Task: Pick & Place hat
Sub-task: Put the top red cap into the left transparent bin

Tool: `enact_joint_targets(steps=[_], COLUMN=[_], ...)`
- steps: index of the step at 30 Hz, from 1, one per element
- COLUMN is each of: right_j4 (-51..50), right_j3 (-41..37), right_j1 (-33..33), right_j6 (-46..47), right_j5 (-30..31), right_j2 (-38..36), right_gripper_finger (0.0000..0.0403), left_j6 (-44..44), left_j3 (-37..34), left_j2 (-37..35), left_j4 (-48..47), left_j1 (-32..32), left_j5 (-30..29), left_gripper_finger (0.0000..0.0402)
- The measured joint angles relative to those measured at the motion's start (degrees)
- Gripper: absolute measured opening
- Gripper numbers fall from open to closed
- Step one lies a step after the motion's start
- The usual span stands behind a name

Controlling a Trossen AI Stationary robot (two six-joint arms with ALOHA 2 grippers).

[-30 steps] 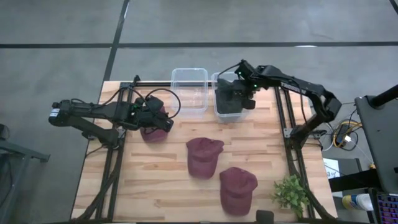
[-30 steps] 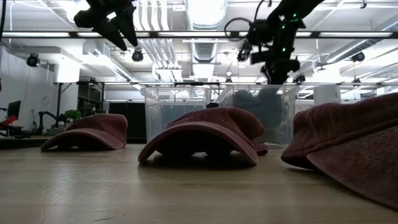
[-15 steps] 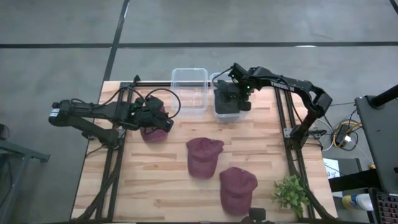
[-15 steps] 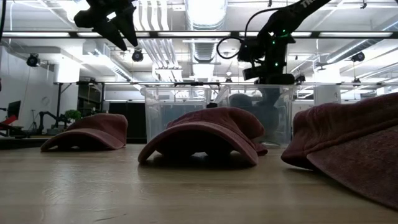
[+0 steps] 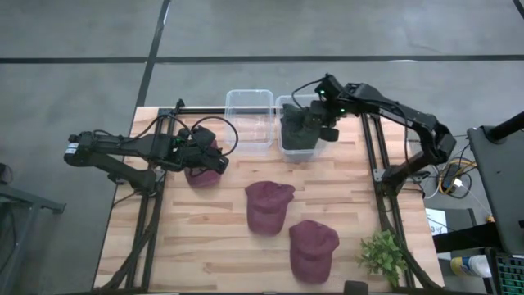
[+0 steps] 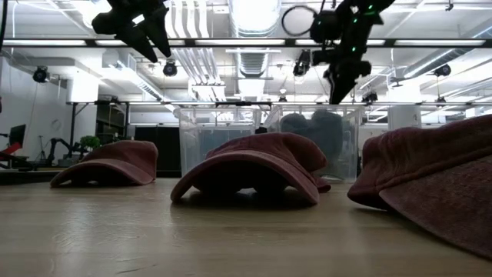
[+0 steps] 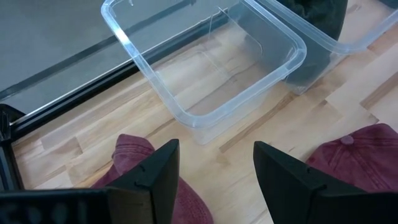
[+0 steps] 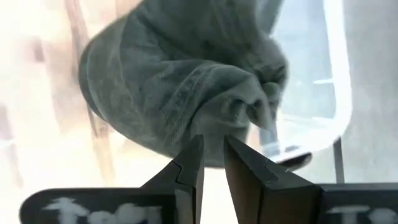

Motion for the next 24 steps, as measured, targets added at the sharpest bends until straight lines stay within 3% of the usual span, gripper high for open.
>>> enact_joint_targets(steps=[9,12,17,24], right_j4=[-2.8,-3.8,-4.2,-4.5], right_j3=[0.1,0.0,-0.7,-3.0], right_j1=[0.2,1.0,4.3,9.4], right_j6=[4.4,6.8,11.5,18.2], right_j5=[-0.4,-3.1,-8.6,-8.7], right_j2=[-13.0,-17.6,-24.1,-29.8], right_gripper_finger=[0.0059,0.0059,0.0059,0.0059], left_j6=[0.0,0.0,0.9,4.2], left_j3=[0.0,0.0,0.0,0.0], left_j2=[0.0,0.0,0.0,0.0], left_j4=[0.0,0.0,0.0,0.0], left_j1=[0.0,0.0,0.0,0.0], left_j5=[0.0,0.0,0.0,0.0], left_gripper_finger=[0.0197,0.0197,0.0197,0.0197])
